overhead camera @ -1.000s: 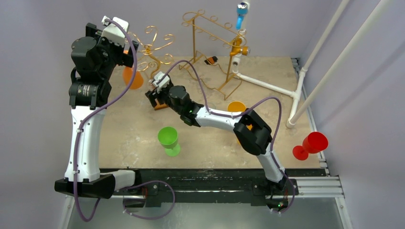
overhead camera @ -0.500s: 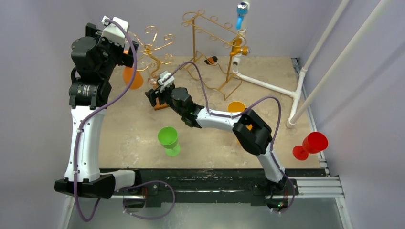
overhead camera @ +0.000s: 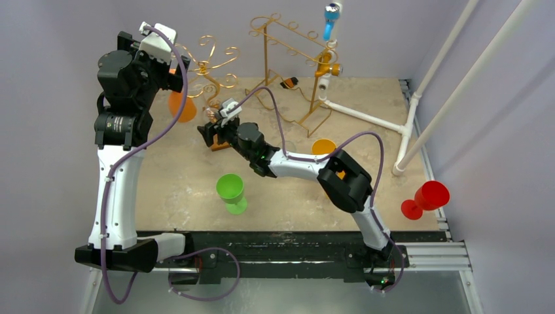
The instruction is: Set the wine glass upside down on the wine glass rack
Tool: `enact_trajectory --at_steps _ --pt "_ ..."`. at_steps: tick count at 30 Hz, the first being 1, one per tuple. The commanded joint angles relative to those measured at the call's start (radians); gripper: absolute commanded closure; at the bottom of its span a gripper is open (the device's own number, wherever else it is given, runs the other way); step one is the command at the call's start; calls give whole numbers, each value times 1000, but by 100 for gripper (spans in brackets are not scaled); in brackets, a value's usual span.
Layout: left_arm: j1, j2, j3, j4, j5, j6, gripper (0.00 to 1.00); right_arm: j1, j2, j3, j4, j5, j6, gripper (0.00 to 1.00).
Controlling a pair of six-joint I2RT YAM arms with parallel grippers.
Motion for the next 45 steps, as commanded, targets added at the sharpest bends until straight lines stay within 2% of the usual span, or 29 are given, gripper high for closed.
enact_trajectory --at_steps 1,5,7,10,14,15,16,17,27,37,41,45 --pt "5 -21 1 20 -1 13 1 -7 1 12 76 15 29 39" --pt "5 -21 5 18 -1 13 1 -8 5 13 73 13 37 37" --pt "5 -20 7 18 -1 14 2 -9 10 22 55 9 38 31" --pt "5 -19 9 19 -1 15 1 -10 17 24 45 1 38 26" --pt "5 -19 8 19 -3 16 1 -15 18 16 43 -4 42 15" --pt "5 -19 8 20 -3 17 1 -15 18 13 42 -4 46 11" --pt "5 -18 7 19 -3 18 1 -18 17 9 44 -6 49 2" --pt "5 -18 6 20 -4 18 1 -18 15 6 44 -9 51 1" --pt "6 -16 -4 23 -2 22 1 -23 -56 -63 58 -35 47 1" --pt "5 -27 -69 20 17 29 2 -24 -274 -254 10 -70 49 1" --pt "5 -27 -87 -15 72 39 3 -23 -383 -260 -173 -76 72 2" --pt "5 -41 -112 -24 112 17 2 -25 -453 -158 -518 -26 79 6"
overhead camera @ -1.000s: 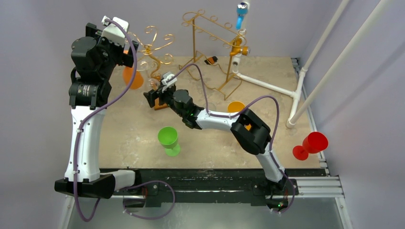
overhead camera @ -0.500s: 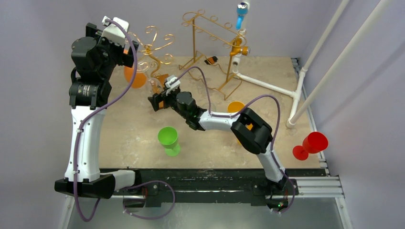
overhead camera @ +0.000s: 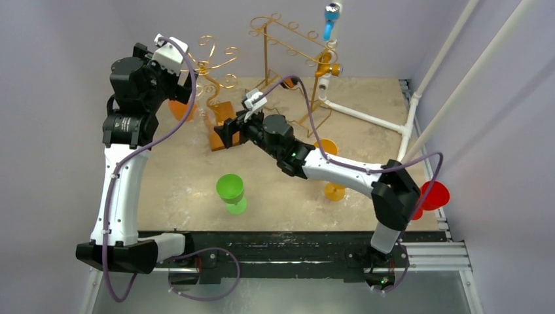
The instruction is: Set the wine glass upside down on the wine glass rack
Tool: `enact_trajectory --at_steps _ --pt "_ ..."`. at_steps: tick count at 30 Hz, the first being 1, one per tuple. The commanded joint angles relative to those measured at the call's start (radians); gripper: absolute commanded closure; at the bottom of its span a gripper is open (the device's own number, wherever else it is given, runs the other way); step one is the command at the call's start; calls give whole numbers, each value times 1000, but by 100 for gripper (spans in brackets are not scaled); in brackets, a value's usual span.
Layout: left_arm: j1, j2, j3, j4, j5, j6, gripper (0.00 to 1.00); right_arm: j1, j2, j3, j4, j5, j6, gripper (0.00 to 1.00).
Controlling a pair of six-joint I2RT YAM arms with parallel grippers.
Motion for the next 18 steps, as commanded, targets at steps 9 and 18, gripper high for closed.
enact_trajectory --at_steps 9,18 --pt "4 -2 -5 -53 184 -21 2 -140 -96 380 -725 25 99 30" --pt "-14 148 195 -162 261 -128 12 -200 32 739 -992 18 103 30"
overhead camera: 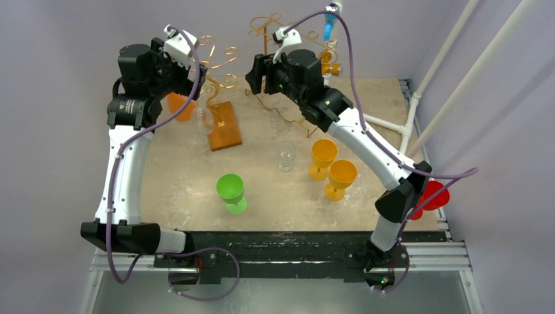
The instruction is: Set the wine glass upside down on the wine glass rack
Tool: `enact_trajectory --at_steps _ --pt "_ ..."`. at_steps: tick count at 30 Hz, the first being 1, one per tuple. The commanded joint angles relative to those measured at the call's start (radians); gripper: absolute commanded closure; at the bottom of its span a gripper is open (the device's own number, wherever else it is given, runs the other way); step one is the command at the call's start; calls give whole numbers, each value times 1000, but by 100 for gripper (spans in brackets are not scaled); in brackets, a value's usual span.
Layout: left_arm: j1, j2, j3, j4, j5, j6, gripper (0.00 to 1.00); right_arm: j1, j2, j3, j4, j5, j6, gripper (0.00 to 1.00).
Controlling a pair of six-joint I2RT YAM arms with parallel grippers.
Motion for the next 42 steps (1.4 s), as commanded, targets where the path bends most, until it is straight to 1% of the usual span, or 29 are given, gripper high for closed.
enact_trajectory --at_steps 1,3,5,9,12,14,16,19,21,23,26,29,31,33,34,35,37,40,42 --pt "-9 40 96 -78 73 -80 13 11 62 162 -238 11 5 30" --pt "-9 37 105 -117 83 -84 14 10 60 155 -295 11 5 31" --pt "-10 32 124 -159 77 -97 13 12 34 102 -328 8 5 31" --pt "-9 59 251 -321 93 -122 12 11 -57 -66 -343 15 27 33" --pt "-9 69 308 -401 114 -143 14 12 -122 -223 -322 18 35 35" --pt "-10 53 299 -424 126 -147 15 12 -148 -320 -306 25 35 37" --pt "-9 18 267 -430 135 -149 19 11 -159 -409 -288 32 36 38" --pt "-9 -5 235 -453 126 -156 24 12 -152 -463 -266 30 41 42" --pt "-10 -8 234 -477 112 -151 28 11 -141 -454 -264 42 36 43" --pt "-9 -14 230 -482 100 -137 31 11 -131 -407 -266 46 30 43" --pt "-10 -13 228 -462 89 -109 36 8 -95 -274 -291 45 24 44" --pt "-9 20 272 -445 75 -90 47 2 -23 -70 -333 33 23 46" --pt "-10 62 329 -464 76 -93 51 -1 45 91 -375 24 23 46" --pt "-9 103 378 -496 93 -97 55 0 116 277 -454 25 20 46" --pt "-9 107 383 -506 102 -95 56 0 137 318 -489 31 18 47" --pt "-9 104 380 -512 104 -91 57 -1 140 321 -507 32 15 47" --pt "-9 83 352 -503 99 -87 59 -1 94 238 -506 49 13 47" --pt "-9 49 303 -480 103 -76 60 0 -26 23 -465 106 27 47" --pt "-9 43 305 -487 114 -68 56 0 -115 -119 -449 143 44 47"
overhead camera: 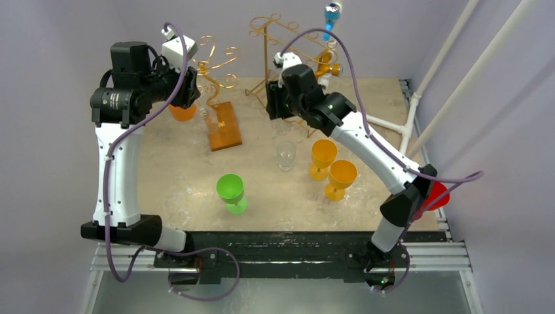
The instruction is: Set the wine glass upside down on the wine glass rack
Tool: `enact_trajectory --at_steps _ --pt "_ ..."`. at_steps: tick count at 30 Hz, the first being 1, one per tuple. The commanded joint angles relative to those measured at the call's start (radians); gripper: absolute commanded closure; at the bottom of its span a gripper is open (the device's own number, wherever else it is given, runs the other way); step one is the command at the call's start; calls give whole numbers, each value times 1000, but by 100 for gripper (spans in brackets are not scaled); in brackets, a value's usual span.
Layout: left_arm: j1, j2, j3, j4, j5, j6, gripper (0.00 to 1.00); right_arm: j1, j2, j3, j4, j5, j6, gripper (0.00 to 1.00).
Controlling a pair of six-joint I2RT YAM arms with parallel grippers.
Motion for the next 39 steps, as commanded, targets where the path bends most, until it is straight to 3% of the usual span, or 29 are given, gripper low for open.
enact_trajectory --at_steps 1,5,10,16,18,24,32,39 --pt "-3 -47 2 -4 25 27 55 -4 -173 -260 -33 99 27 47" --pt "-3 -44 17 -6 19 27 49 -6 -318 -465 -41 141 55 47" --pt "-3 -36 27 -12 25 26 45 -13 -428 -589 -68 155 77 47" --pt "-3 -35 53 -48 49 58 20 -48 -426 -694 -29 148 63 50" --pt "-3 -33 66 -60 51 66 17 -65 -398 -704 -11 125 61 55" --pt "-3 -34 91 -57 12 61 15 -97 -319 -734 41 93 41 62" --pt "-3 -42 86 -54 17 62 16 -124 -296 -709 53 117 24 100" --pt "-3 -57 40 -27 140 29 17 -125 -374 -510 -10 145 3 100"
